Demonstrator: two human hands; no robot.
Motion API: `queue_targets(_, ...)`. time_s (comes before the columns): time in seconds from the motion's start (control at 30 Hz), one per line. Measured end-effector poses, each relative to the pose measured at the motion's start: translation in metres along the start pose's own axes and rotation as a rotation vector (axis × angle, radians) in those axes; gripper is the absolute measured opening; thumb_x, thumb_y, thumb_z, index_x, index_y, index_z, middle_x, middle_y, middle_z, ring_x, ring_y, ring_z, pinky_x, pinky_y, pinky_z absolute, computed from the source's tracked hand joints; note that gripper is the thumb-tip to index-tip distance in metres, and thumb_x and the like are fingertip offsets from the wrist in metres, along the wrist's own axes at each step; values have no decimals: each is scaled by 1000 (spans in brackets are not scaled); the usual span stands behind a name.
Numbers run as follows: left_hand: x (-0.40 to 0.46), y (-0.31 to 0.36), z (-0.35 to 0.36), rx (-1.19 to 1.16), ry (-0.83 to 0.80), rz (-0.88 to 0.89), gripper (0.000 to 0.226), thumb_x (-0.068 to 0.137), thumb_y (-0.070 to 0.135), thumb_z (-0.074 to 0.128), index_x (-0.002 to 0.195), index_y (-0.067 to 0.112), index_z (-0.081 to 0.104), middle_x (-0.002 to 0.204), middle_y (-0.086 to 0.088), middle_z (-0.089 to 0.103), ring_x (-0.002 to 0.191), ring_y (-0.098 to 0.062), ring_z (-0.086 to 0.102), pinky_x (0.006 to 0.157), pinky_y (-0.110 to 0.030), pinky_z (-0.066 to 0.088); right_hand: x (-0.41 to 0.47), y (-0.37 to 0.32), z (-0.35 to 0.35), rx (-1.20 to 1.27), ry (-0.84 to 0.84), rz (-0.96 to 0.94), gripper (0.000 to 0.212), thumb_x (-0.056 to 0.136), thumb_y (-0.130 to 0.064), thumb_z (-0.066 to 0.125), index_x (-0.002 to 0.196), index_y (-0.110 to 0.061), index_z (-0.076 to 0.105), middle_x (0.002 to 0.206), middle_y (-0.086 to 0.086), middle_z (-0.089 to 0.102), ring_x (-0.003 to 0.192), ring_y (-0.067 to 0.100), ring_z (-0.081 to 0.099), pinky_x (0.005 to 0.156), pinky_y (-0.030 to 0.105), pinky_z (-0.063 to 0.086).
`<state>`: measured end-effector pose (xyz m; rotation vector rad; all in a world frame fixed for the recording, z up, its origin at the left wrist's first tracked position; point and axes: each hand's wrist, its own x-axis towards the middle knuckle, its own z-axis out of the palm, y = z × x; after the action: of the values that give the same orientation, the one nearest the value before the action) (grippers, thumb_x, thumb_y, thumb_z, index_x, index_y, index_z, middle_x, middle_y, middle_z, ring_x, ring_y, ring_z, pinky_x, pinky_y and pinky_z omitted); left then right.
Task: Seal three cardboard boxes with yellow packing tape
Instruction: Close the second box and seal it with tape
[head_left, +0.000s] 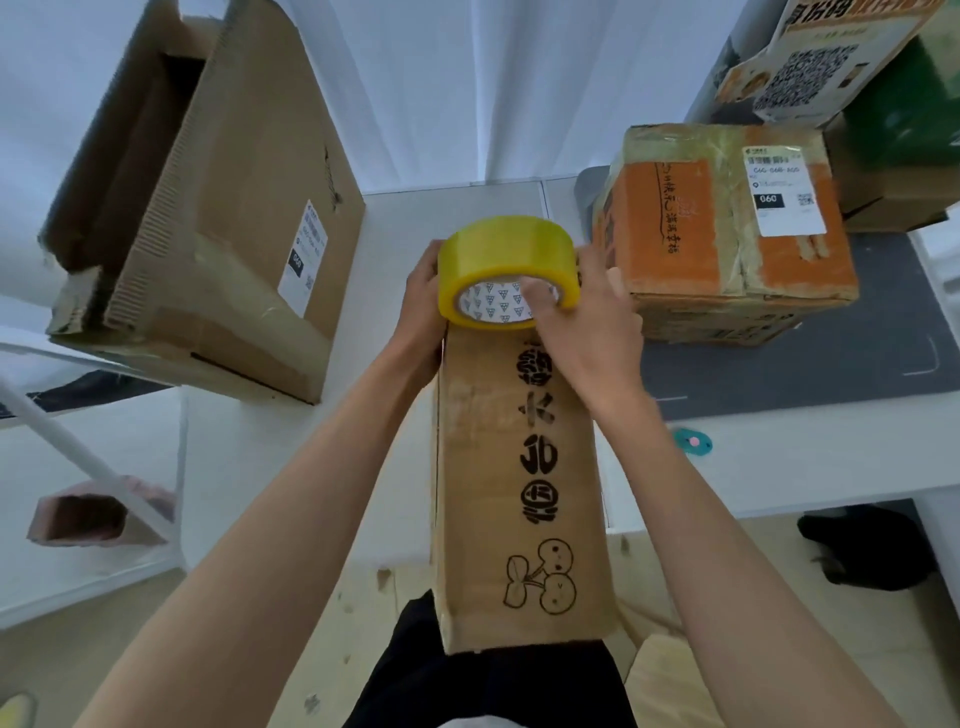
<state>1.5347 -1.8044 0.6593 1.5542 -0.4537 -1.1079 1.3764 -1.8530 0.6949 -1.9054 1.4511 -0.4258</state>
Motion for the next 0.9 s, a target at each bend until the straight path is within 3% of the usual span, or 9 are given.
queue_targets(0.07,0,-13,-21,-76,12,-100,41,104,35,52,129,4,62,115,-13,71,97,-23,70,86,-43,58,-2,-13,15,-99,-11,-28,47,91,-57,58,121,-23,47,107,4,44,84,29,48,70,36,35)
queue_targets(0.17,-5,-26,-45,-178,24,-176,34,107,34,46,114,9,67,104,-10,73,87,-21,72,79,-41,60,-9,-26,38,-164,19,-100,59,86,-65,62,120,-19,48,104,4,39,81,26,42,67,36,35)
queue_targets(0.3,-2,-30,-51,-125,28,-61,31,101,35,55,115,10,66,110,-12,72,95,-24,72,82,-40,61,-9,-27,42,-209,41,-109,59,87,-67,60,120,-19,52,101,1,38,80,25,42,68,34,33)
queue_targets(0.4,0,-22,-46,-70,56,16,18,104,21,54,112,13,68,107,-9,73,97,-25,71,82,-42,59,-3,-24,33,-214,6,-126,50,92,-61,57,122,-21,56,99,0,44,80,24,45,71,34,36)
queue_targets(0.47,1,-19,-44,-81,64,24,15,104,19,54,98,19,68,98,-7,70,92,-26,67,81,-44,55,1,-16,26,-60,19,-131,36,94,-50,61,109,-17,61,90,-2,57,81,24,55,73,39,45)
queue_targets(0.53,1,-17,-42,-107,64,26,18,104,23,56,89,19,66,87,-1,67,85,-20,64,74,-35,52,2,-8,18,147,33,-100,23,94,-35,64,94,-12,61,76,1,61,75,20,58,73,43,49)
queue_targets(0.63,1,-16,-39,-136,47,20,19,103,26,58,88,17,65,80,5,65,75,-12,62,65,-26,51,0,0,9,339,18,-58,19,97,-22,61,90,-4,64,79,13,65,77,24,60,72,47,50)
queue_targets(0.77,0,-15,-38,-141,35,14,19,102,29,59,89,15,62,83,1,62,73,-12,60,62,-26,51,1,5,2,465,-18,-36,36,95,-38,56,100,-4,65,96,20,67,96,38,63,78,60,54)
queue_targets(0.9,0,-15,-39,-141,41,6,19,103,30,59,92,14,62,86,-1,62,74,-13,60,62,-28,52,1,5,-1,491,-37,-49,45,94,-46,57,110,-5,64,102,16,66,100,35,62,81,60,56)
